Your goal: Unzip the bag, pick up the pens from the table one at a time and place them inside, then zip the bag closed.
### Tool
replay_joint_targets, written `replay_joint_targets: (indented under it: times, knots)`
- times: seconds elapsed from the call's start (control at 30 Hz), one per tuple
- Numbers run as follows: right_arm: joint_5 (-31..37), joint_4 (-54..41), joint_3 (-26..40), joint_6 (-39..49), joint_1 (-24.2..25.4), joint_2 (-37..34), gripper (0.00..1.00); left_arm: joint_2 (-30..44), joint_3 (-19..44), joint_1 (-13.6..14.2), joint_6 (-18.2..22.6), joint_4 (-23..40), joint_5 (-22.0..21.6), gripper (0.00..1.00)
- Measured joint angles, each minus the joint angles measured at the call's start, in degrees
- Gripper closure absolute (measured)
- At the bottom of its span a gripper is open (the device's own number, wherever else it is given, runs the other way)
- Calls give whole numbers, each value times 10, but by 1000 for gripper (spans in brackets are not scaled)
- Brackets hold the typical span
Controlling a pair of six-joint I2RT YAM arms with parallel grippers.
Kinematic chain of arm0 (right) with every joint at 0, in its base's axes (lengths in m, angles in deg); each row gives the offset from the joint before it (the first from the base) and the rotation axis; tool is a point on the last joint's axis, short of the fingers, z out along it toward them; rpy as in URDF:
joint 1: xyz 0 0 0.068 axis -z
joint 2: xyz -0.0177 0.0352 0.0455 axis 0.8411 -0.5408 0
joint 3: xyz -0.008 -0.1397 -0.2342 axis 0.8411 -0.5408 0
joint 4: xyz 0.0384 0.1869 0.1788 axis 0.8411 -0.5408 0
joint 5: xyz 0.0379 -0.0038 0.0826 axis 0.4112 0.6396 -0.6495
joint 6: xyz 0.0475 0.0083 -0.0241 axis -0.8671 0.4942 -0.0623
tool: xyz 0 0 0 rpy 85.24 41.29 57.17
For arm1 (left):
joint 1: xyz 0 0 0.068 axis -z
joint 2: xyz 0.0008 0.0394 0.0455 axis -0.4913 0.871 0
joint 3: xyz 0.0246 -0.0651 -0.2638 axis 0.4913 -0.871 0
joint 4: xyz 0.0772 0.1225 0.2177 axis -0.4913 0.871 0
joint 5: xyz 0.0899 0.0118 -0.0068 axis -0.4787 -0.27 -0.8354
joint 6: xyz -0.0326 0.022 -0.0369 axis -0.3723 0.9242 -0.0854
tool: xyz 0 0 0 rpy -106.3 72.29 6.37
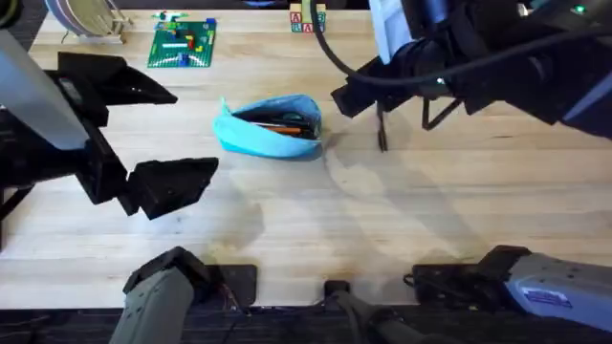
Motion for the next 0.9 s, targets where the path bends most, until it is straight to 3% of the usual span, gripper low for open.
replay_joint_targets:
  times: [0.23,0.57,0.9]
  knots:
    - [8,-32,0,-60,50,0,5,0,0,0,0,0,0,6]
    - [-76,-65,0,-96,154,-2,5,0,0,0,0,0,0,7]
    - [-108,-64,0,-128,163,-61,5,0,0,0,0,2,0,7]
